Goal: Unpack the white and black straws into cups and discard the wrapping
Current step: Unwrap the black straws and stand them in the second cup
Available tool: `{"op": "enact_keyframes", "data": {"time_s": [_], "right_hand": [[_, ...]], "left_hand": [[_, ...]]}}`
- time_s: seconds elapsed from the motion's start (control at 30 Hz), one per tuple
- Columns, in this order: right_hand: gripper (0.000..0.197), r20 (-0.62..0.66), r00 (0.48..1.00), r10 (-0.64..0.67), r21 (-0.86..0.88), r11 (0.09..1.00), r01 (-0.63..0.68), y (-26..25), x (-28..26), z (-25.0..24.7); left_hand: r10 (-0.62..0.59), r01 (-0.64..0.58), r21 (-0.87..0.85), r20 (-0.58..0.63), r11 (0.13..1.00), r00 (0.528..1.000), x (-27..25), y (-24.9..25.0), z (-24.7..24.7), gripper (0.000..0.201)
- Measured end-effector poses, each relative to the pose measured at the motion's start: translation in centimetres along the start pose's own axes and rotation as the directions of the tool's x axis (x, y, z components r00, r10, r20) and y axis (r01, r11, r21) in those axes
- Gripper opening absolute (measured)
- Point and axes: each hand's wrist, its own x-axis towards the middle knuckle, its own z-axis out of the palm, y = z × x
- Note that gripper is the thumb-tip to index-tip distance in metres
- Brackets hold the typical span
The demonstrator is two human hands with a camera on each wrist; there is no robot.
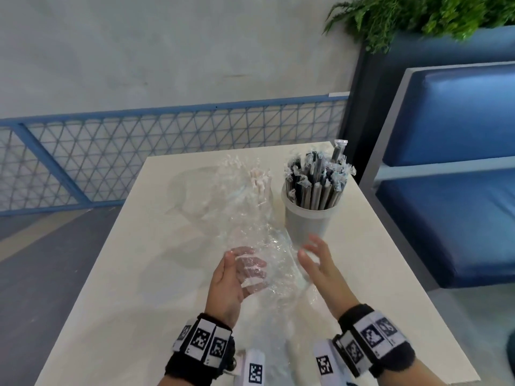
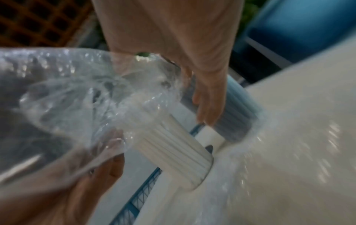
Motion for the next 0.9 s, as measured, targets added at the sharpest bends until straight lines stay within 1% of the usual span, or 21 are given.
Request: {"op": "enact_keyframes", "data": {"time_s": [0.03,0.07,0.1,0.13,0.17,0.2,0.23,0.27,0.3,0.33,0.37,0.47,0.57,0.63,0.7,0.8,0.87,0.9], "right_hand": [[0.087,0.084,0.994,0.075,0.087,0.993,-0.082,0.8,-0.2,-0.3],[0.083,0.137,0.986,0.095,0.165,0.979,-0.118,1.4,-0.3,-0.6],[0.075,0.150,0.985,0.085,0.219,0.969,-0.117,1.7,-0.3,-1.1],[0.065,0.126,0.990,0.071,0.239,0.966,-0.100,1.8,-0.3,-1.5],[0.054,0.085,0.994,0.065,0.234,0.969,-0.083,1.8,-0.3,-2.0],[0.042,0.048,0.997,0.058,0.215,0.974,-0.067,1.7,-0.2,-2.5],[0.029,0.021,0.998,0.051,0.188,0.981,-0.054,1.8,-0.1,-3.0],[0.019,0.001,0.999,0.050,0.165,0.985,-0.050,1.8,0.1,-3.4],[0.015,-0.014,0.998,0.055,0.149,0.988,-0.052,1.7,0.2,-3.8],[0.014,-0.029,0.998,0.060,0.140,0.989,-0.055,1.7,0.3,-4.0],[0.014,-0.039,0.997,0.062,0.141,0.988,-0.056,1.6,0.3,-4.1],[0.014,-0.020,0.997,0.076,0.146,0.987,-0.072,1.6,0.3,-3.7],[0.013,0.044,0.991,0.126,0.127,0.983,-0.130,2.1,0.3,-2.8],[0.011,0.080,0.981,0.174,0.094,0.979,-0.181,2.8,0.6,-2.0],[0.010,0.092,0.970,0.225,0.031,0.973,-0.229,3.6,1.1,-1.3],[0.011,0.069,0.958,0.277,-0.101,0.958,-0.270,4.5,1.8,-0.8],[0.009,0.051,0.957,0.284,-0.163,0.948,-0.273,4.7,2.1,-0.7],[0.010,0.048,0.957,0.285,-0.184,0.945,-0.272,4.7,2.2,-0.7]], "left_hand": [[-0.019,0.019,-0.008,0.020,1.000,1.000,-0.2,-0.3,0.2,0.050],[-0.049,0.049,0.013,0.047,0.999,0.998,-0.4,-0.4,0.3,0.049],[-0.091,0.086,0.072,0.078,0.994,0.993,-0.5,-0.7,0.3,0.044],[-0.143,0.118,0.196,0.124,0.974,0.982,-0.6,-1.0,0.2,0.037],[-0.199,0.104,0.416,0.194,0.903,0.961,-0.7,-1.3,-0.1,0.030],[-0.274,0.017,0.681,0.270,0.732,0.923,-0.7,-1.6,-0.5,0.028],[-0.379,-0.123,0.869,0.332,0.480,0.864,-0.8,-2.2,-1.0,0.033],[-0.486,-0.250,0.941,0.332,0.227,0.808,-0.8,-2.8,-1.5,0.042],[-0.565,-0.327,0.944,0.289,0.035,0.773,-0.9,-3.2,-1.9,0.052],[-0.605,-0.366,0.926,0.241,-0.091,0.759,-0.9,-3.5,-2.2,0.059],[-0.616,-0.393,0.903,0.213,-0.172,0.759,-0.8,-3.8,-2.5,0.065],[-0.619,-0.429,0.838,0.147,-0.336,0.772,0.0,-3.8,-3.0,0.079],[-0.612,-0.463,0.758,0.106,-0.460,0.783,1.4,-3.2,-3.7,0.087],[-0.604,-0.472,0.728,0.101,-0.496,0.791,2.2,-2.8,-4.2,0.087],[-0.597,-0.461,0.738,0.098,-0.493,0.796,2.7,-2.5,-4.6,0.083],[-0.589,-0.428,0.773,0.088,-0.469,0.804,2.6,-1.9,-4.8,0.077],[-0.584,-0.393,0.820,0.090,-0.416,0.806,1.4,-1.1,-4.5,0.073],[-0.570,-0.373,0.852,0.111,-0.367,0.814,0.5,-0.6,-4.3,0.066]]}}
